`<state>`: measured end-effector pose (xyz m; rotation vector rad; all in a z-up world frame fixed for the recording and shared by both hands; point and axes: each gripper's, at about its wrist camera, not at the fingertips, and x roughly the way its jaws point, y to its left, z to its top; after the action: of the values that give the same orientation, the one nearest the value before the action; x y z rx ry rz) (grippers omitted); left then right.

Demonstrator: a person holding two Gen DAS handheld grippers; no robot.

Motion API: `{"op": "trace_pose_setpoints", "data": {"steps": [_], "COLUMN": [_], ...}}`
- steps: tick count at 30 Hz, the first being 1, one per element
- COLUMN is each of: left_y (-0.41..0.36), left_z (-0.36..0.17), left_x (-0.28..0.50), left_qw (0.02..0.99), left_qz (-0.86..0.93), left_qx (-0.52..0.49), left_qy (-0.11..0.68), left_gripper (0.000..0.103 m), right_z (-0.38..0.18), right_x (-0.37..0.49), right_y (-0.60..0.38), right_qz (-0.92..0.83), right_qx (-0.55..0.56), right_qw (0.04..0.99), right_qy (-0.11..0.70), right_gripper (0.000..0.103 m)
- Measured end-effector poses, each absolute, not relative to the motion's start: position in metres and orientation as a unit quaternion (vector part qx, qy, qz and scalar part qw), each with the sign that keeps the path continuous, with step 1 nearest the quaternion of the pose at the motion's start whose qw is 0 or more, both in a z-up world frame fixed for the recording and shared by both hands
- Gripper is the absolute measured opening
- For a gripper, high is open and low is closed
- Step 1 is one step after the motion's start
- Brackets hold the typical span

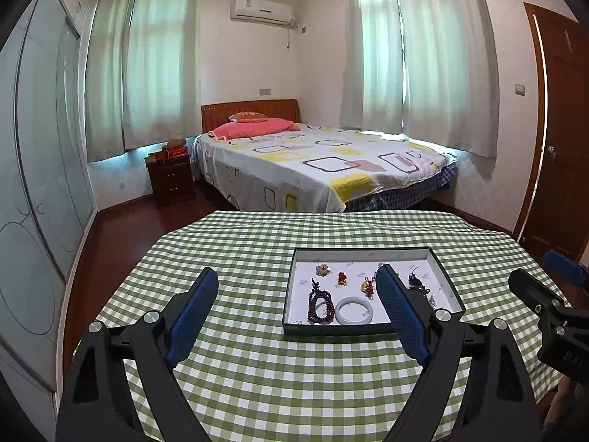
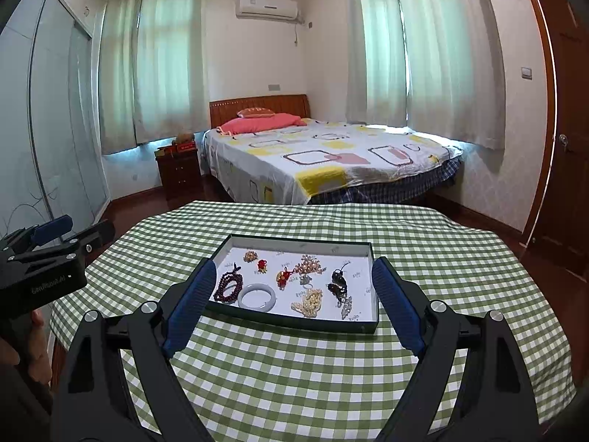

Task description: Organize jewelry

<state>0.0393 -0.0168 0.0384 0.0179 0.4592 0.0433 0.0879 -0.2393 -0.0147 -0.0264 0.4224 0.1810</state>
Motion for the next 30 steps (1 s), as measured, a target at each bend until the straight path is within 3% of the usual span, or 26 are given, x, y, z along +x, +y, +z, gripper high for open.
{"op": "trace_pose_setpoints", "data": {"steps": [30], "left_y": [-0.016], "left_z": [0.034], "left_x": [0.032], "left_qw": [0.974], "left_qz": [0.013], "left_qx": [-0.002], "left_qy": [0.226], "left_gripper": [0.085], "right_z": [-0.007], "right_x": [0.070], "right_y": [-0.237], "right_qz": [0.089], "right_qx": [-0.013], "right_qw": [0.977], "right_qy": [0.192], "right_gripper": [0.085]}}
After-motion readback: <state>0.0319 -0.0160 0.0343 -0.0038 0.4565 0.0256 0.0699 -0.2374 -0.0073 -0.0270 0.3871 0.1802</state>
